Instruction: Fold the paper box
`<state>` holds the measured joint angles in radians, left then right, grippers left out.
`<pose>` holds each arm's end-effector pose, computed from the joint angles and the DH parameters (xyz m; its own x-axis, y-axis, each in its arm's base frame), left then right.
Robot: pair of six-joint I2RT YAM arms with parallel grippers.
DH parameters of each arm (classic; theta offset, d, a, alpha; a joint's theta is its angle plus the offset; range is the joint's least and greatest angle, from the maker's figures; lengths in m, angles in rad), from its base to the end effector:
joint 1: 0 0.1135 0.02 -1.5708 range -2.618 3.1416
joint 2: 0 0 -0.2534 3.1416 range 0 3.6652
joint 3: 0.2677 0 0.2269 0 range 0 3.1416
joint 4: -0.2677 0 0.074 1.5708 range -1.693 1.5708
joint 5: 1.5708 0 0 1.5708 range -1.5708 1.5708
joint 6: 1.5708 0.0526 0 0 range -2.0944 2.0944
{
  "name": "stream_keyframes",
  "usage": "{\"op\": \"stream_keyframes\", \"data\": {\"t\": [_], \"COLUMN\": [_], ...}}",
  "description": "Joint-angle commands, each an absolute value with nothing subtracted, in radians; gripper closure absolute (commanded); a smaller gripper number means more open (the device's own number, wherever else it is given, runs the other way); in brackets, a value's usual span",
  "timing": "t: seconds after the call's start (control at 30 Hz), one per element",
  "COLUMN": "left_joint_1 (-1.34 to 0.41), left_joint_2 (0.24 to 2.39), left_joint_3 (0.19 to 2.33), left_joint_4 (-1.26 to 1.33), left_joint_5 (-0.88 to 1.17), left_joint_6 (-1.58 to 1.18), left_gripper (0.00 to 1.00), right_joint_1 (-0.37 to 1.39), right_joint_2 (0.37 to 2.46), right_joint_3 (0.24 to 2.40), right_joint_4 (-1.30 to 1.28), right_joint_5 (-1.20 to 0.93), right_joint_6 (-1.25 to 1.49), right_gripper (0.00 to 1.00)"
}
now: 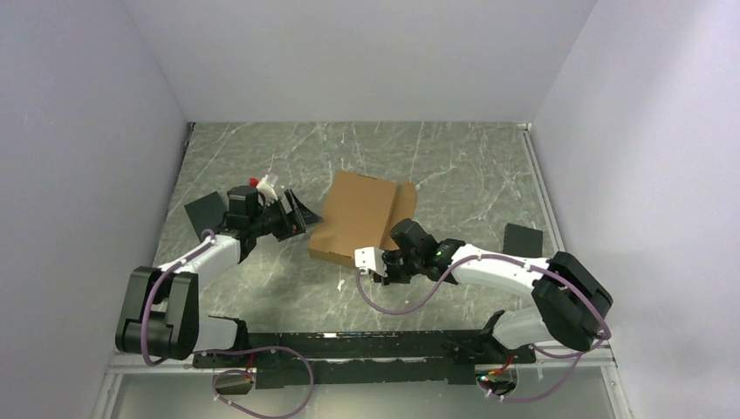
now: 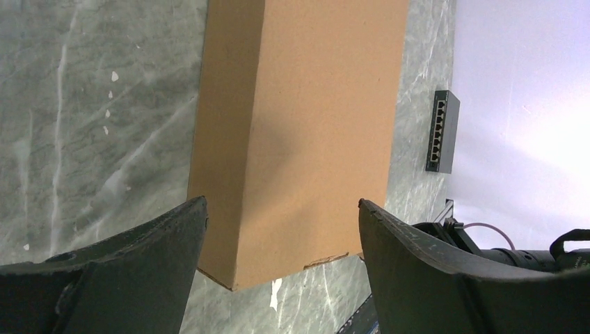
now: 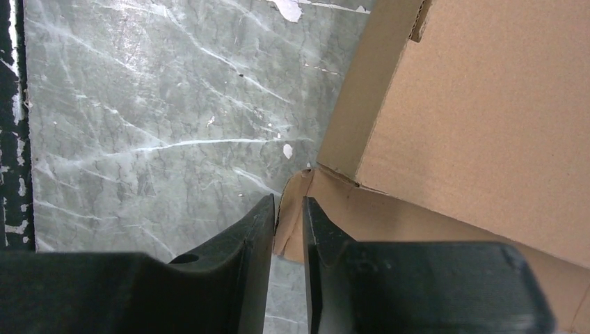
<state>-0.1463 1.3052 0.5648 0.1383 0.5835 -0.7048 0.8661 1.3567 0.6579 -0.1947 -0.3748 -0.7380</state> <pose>0.2457 -0.0655 0.1879 -0.7967 -0.4291 -0.4256 0.0718 0.6320 -0.7716 0.1469 0.2024 0.1705 0.2035 -0.7272 -0.6556 -0.9741 -0.0827 -0.2106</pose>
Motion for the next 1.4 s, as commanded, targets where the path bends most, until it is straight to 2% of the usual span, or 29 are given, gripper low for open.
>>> {"op": "stream_keyframes", "data": {"t": [0.0, 0.33, 0.5, 0.73, 1.37], "left_joint_1": [-0.163, -0.189, -0.192, -0.203, -0.234], "left_joint_2": [1.335, 1.380, 1.401, 1.438, 1.536], "left_joint_3": [0.584, 0.617, 0.623, 0.638, 0.700], "left_joint_4": [0.211, 0.171, 0.175, 0.157, 0.056], "left_joint_5": [0.609, 0.603, 0.606, 0.606, 0.596], "left_joint_6": [-0.704, -0.651, -0.646, -0.630, -0.567], "left_gripper": [0.16, 0.18, 0.19, 0.21, 0.34], "right_joint_1": [0.867, 0.842, 0.835, 0.828, 0.791], "right_joint_2": [1.363, 1.368, 1.379, 1.383, 1.421], "right_joint_3": [0.687, 0.697, 0.705, 0.715, 0.752], "right_joint_4": [-0.182, -0.225, -0.231, -0.233, -0.198], "right_joint_5": [-0.381, -0.415, -0.410, -0.405, -0.376], "right_joint_6": [-0.715, -0.696, -0.684, -0.662, -0.538], "right_gripper": [0.76, 0.79, 0.91, 1.00, 1.00]}}
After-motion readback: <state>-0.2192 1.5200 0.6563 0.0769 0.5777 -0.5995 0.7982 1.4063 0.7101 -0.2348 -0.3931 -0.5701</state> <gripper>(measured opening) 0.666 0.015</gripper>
